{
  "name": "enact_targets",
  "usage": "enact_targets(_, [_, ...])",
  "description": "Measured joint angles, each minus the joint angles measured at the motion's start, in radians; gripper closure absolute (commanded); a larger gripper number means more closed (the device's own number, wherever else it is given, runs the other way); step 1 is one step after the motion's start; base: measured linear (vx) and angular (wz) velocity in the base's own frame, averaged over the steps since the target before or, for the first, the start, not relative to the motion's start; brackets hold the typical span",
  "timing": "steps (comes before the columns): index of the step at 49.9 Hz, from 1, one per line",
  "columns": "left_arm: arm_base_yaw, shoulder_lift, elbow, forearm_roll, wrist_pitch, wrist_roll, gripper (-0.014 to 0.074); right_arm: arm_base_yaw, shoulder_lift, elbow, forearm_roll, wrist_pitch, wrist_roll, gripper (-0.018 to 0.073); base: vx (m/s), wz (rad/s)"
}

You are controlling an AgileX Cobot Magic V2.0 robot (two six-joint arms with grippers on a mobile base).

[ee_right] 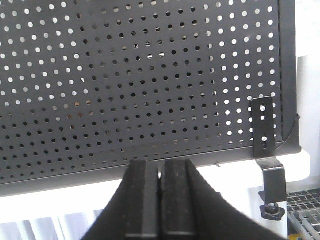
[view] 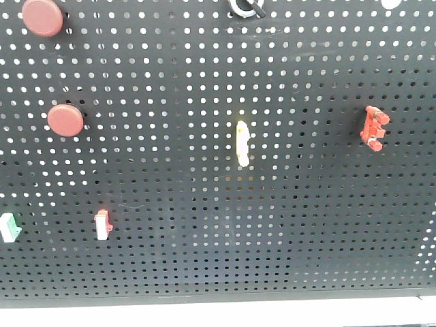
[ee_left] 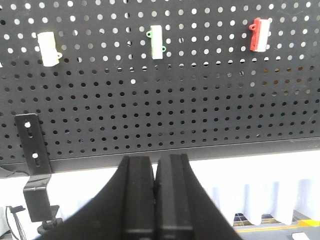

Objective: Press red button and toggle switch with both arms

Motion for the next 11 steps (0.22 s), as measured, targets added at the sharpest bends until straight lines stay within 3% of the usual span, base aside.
enact_targets(11, [0.0, 0.0, 0.0, 0.0, 0.0, 0.0, 0.0594, 0.0, 0.0, 0.0, 0.0, 0.0, 0.0, 0.0559, 0.0, 0.0])
